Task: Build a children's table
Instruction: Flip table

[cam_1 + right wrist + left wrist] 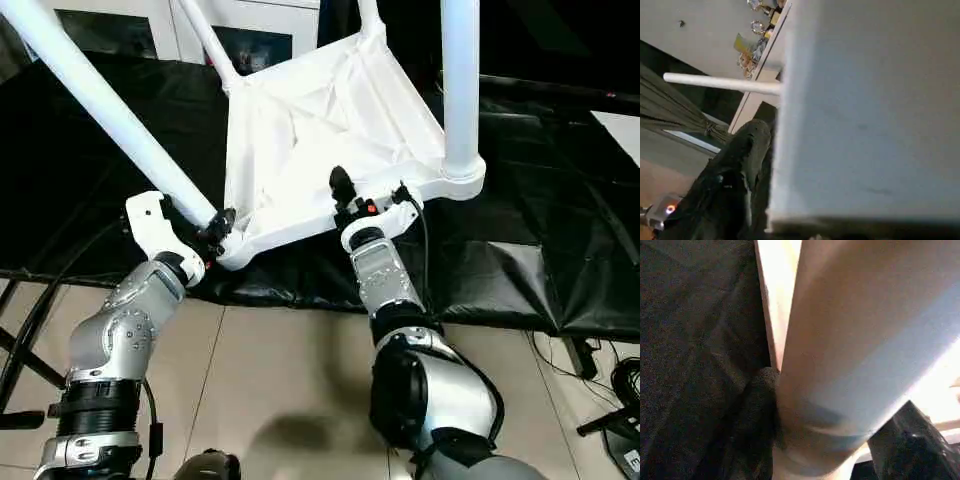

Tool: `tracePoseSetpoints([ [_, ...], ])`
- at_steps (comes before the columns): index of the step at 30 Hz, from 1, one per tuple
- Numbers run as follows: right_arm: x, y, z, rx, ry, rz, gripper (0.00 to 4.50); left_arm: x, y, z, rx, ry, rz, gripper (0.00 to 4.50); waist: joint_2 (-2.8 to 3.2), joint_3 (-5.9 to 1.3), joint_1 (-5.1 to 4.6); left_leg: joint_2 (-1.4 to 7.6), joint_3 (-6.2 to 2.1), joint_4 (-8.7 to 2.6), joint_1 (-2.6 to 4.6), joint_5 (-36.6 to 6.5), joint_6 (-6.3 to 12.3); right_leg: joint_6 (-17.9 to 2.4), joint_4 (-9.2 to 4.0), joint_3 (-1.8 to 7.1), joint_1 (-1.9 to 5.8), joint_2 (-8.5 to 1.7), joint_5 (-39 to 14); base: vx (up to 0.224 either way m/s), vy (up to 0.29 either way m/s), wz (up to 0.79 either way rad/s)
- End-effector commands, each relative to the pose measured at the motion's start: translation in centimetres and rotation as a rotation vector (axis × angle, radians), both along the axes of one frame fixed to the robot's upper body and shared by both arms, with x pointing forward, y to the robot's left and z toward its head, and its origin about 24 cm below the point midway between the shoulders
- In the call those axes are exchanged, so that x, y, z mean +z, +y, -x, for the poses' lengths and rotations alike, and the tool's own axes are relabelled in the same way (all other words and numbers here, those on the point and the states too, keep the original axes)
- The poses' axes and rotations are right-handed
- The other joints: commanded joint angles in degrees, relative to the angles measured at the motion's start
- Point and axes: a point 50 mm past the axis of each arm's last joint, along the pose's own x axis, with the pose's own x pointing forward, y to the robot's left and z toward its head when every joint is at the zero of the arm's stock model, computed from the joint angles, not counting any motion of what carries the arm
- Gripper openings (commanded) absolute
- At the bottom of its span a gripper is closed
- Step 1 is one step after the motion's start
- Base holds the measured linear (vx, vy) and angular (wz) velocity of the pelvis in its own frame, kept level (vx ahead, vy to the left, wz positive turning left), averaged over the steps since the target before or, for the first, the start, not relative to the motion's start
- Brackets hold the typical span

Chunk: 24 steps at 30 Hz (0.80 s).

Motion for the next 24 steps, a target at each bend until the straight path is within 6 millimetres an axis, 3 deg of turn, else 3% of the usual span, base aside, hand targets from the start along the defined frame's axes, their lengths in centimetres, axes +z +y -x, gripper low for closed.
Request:
tracePoseSetpoints([
  [1,1.1,-0.1,-0.5,0.008,-0.043,0.019,2.85,1.2,-1.7,-0.1,-0.101,-0.060,0.059,2.21,0.24,-4.72,0.03,2.85,-0.69,-2.98,2.98,-2.23,3.13,-13.14,-2.64,1.07,1.70,-3.60,18.18,0.000,0.000,0.00],
  [3,1.2,0.0,-0.5,0.018,-0.066,0.030,2.75,1.1,-1.7,-0.1,-0.101,-0.056,0.051,2.21,0.22,-4.72,0.06,2.85,-0.68,-2.98,2.98,-2.35,3.20,-13.34,-2.63,1.06,1.70,-3.63,18.13,0.000,0.000,0.00],
  [4,1.3,0.1,-0.5,0.016,-0.071,0.033,2.59,1.0,-1.7,-0.2,-0.104,-0.054,0.048,2.21,0.86,-4.81,0.15,2.84,-0.76,-2.92,3.04,-2.23,3.07,-13.34,-2.51,1.02,1.63,-3.62,18.27,0.000,0.000,0.00],
  [8,1.4,0.0,-0.6,0.009,-0.075,0.046,2.33,0.8,-1.7,-0.3,-0.113,-0.042,0.011,2.21,0.68,-4.85,0.11,2.81,-0.74,-2.88,3.11,-2.17,2.83,-13.59,-2.52,1.01,1.66,-3.51,19.36,0.000,0.000,0.00],
  [9,1.5,-0.1,-0.6,0.001,-0.075,0.049,2.19,0.8,-1.7,-0.4,-0.128,-0.047,0.019,2.77,0.80,-4.81,0.14,2.86,-0.73,-2.94,3.15,-2.66,2.78,-13.52,-2.57,1.00,1.59,-3.52,19.01,0.000,0.000,0.00],
  [11,1.6,-0.4,-0.8,-0.021,-0.075,0.049,2.14,0.9,-1.6,-0.4,-0.138,-0.053,0.000,2.91,0.86,-4.83,0.15,2.89,-0.76,-3.02,3.17,-3.24,2.38,-13.55,-2.60,0.99,1.58,-3.57,18.21,0.000,0.000,0.00],
  [19,2.5,-4.0,-1.4,-0.226,-0.030,0.122,2.02,-0.2,0.0,1.3,-0.241,-0.003,-0.108,3.45,1.45,-4.69,0.47,2.78,-0.55,-3.00,3.32,-4.47,1.64,-13.89,-2.65,1.01,1.29,-3.47,16.31,0.000,0.000,0.00],
  [21,3.1,-5.3,-1.5,-0.287,-0.041,0.149,2.02,-1.2,0.9,2.3,-0.267,0.040,-0.186,3.45,1.78,-4.60,0.59,2.84,-0.52,-3.15,3.11,-5.52,1.73,-12.93,-2.84,0.96,1.19,-3.50,13.23,0.000,0.000,0.00],
  [22,3.4,-6.0,-1.6,-0.312,-0.046,0.195,2.02,-1.5,1.2,2.8,-0.287,0.039,-0.240,3.60,1.88,-4.66,0.72,2.82,-0.42,-3.06,3.34,-5.74,1.62,-12.76,-2.91,1.00,1.10,-3.39,12.80,0.000,0.000,0.00],
  [24,4.1,-7.0,-1.7,-0.339,-0.068,0.302,2.02,-1.3,1.3,3.4,-0.334,0.000,-0.325,3.73,2.20,-4.73,1.02,2.94,-0.48,-3.11,3.36,-5.32,1.14,-11.59,-2.96,0.87,1.02,-3.31,12.07,0.000,0.000,0.00],
])
